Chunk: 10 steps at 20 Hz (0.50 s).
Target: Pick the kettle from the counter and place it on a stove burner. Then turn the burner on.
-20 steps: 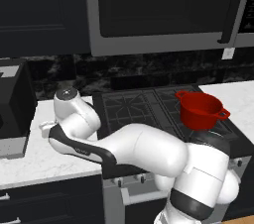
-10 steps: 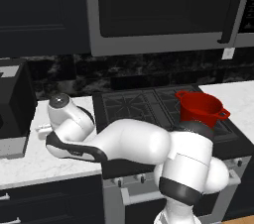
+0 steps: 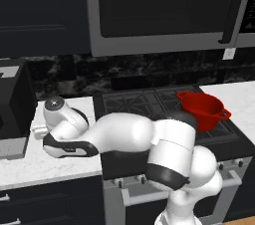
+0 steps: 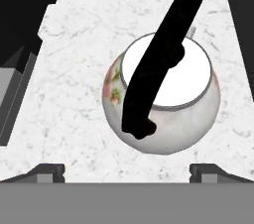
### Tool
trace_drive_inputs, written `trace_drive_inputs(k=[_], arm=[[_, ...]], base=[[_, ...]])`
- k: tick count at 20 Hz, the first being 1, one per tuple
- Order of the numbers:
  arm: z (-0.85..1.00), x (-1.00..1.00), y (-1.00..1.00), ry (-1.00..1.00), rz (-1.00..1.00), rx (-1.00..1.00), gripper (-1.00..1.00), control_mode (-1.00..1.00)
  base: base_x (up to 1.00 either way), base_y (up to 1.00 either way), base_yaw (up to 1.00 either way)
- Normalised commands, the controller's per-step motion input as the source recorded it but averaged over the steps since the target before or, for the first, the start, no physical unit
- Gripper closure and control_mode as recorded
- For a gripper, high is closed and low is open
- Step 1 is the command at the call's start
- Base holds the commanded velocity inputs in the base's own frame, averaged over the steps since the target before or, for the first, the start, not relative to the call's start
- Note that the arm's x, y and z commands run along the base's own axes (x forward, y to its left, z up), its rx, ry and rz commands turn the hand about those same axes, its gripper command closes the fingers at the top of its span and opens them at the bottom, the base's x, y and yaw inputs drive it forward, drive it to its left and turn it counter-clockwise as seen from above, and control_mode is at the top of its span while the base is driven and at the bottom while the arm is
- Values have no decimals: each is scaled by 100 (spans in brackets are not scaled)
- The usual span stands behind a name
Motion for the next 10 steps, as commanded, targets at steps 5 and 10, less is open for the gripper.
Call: trace_drive_inputs(k=[5, 10], arm=[[-18, 40, 16, 0, -1, -3, -100, -100], [-18, 38, 15, 0, -1, -3, -100, -100]], base=[[0, 0, 0], [0, 0, 0]])
